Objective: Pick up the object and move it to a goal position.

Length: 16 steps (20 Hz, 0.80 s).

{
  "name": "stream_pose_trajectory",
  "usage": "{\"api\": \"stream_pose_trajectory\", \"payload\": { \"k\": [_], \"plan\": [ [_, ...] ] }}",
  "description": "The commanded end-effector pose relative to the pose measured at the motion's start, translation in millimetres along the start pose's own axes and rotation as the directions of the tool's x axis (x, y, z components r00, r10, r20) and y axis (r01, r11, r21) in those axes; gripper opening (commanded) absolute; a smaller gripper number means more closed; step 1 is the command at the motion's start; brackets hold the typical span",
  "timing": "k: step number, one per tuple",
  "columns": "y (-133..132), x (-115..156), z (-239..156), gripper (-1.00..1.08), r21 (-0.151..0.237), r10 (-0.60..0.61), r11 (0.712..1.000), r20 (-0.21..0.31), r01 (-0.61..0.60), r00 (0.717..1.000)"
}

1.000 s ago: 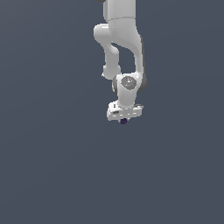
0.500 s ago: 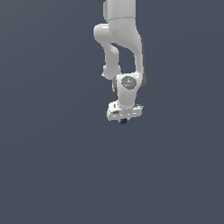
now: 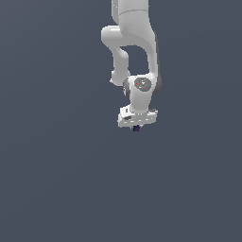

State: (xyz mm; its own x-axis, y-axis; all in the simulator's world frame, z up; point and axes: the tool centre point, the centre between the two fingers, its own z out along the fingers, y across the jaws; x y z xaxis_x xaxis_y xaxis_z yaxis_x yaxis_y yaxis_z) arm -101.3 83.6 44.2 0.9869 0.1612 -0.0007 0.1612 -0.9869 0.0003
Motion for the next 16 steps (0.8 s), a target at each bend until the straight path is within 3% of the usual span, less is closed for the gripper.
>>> {"api": "stream_pose_trajectory", "payload": {
  "k": [1,16],
  "plan": [
    [-7,0,-13,-1.00,0.000,-0.001,1.000,-0.001,0.001,1.000],
    [-82,-2,-148,-1.00,-0.001,-0.001,1.000,-0.001,0.001,1.000]
  ]
}}
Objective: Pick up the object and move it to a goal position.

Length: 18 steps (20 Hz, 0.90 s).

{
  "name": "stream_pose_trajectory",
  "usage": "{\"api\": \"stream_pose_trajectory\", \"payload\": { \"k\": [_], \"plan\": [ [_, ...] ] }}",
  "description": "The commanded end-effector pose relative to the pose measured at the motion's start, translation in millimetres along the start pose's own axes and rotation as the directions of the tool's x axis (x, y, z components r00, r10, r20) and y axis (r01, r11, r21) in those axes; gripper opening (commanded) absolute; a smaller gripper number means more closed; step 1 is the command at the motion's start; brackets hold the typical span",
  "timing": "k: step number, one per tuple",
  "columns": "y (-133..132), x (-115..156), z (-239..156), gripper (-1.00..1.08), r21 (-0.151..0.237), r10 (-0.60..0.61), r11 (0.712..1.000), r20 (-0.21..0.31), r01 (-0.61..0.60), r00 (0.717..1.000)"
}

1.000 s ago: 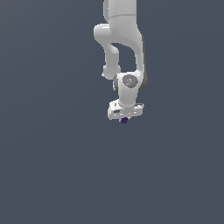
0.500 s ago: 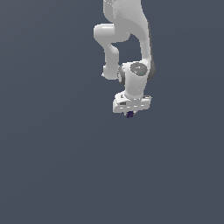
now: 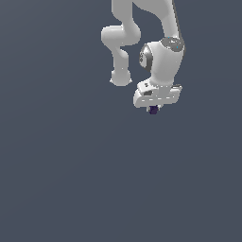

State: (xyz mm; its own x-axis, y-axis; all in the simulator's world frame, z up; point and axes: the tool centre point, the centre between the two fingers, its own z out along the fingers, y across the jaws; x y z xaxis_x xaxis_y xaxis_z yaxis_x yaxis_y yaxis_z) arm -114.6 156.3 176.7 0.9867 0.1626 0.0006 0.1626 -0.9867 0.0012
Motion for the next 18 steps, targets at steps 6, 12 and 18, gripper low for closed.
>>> {"api": "stream_pose_trajectory", "payload": {
  "k": [6,12,18],
  "plan": [
    [-40,0,-73,-1.00,0.000,0.000,1.000,0.000,0.000,1.000],
    [-64,2,-116,-1.00,0.001,0.000,1.000,0.001,0.000,1.000],
    [-78,4,-140,-1.00,0.001,0.001,1.000,0.001,-0.001,1.000]
  ]
}}
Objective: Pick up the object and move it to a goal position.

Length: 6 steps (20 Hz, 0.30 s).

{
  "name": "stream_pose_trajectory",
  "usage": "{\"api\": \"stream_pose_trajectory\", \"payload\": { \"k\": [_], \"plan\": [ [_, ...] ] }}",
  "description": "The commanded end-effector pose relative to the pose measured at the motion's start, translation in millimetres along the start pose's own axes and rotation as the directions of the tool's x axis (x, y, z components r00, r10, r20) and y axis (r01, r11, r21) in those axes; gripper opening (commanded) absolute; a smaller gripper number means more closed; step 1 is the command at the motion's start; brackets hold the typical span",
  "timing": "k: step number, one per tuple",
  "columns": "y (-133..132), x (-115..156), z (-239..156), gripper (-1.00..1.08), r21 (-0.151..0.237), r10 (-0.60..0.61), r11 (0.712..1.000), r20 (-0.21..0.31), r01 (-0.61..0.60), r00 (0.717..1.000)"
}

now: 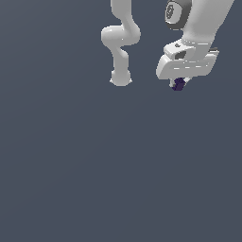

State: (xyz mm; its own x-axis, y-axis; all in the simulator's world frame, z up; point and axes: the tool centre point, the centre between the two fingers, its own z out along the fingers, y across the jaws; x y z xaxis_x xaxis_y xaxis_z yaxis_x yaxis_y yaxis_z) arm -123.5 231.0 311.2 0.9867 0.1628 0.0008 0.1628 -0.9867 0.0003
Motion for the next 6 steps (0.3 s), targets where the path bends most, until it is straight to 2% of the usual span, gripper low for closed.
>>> {"api": "stream_pose_trajectory", "payload": {
  "k": [1,6],
  "plan": [
    [-3.9,0.7,-7.6,-1.00,0.000,0.001,1.000,0.001,-0.001,1.000],
    [-6.5,2.2,-11.5,-1.00,0.000,0.001,1.000,0.001,-0.001,1.000]
  ]
}}
